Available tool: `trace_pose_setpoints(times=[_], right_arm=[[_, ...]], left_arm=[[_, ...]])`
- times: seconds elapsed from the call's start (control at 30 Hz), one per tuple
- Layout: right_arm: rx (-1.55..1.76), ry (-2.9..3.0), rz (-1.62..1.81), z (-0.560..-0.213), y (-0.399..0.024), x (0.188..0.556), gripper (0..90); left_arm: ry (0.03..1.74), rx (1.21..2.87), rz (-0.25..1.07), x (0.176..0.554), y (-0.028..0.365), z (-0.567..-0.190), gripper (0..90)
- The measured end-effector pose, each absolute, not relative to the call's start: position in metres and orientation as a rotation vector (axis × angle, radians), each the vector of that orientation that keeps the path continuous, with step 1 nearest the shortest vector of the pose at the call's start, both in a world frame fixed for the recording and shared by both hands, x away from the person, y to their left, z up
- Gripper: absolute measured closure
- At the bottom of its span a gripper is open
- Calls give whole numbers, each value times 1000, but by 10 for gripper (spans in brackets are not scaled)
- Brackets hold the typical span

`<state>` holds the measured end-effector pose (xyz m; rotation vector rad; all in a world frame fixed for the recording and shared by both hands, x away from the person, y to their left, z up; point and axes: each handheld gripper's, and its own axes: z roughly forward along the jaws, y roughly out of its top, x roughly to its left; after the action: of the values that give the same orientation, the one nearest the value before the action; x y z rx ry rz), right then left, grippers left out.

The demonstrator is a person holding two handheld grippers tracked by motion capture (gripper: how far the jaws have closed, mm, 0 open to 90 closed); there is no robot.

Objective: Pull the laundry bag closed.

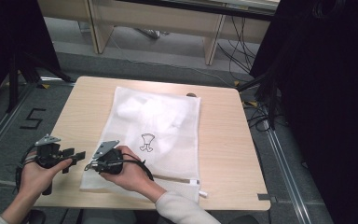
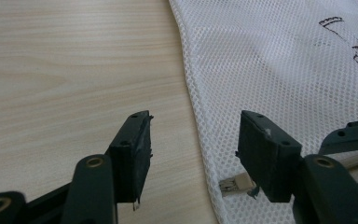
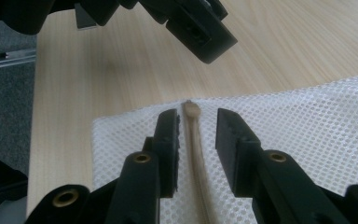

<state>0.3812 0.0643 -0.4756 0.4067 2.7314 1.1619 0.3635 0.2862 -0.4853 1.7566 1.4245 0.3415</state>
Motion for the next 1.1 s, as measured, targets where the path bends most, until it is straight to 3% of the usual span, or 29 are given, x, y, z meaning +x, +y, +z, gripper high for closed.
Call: trace_pose_setpoints(times=[1.1], right_arm=[[482, 2819, 1101, -499, 100, 396, 772]], left_arm=[[1479, 1779, 351, 363, 291, -487, 445]])
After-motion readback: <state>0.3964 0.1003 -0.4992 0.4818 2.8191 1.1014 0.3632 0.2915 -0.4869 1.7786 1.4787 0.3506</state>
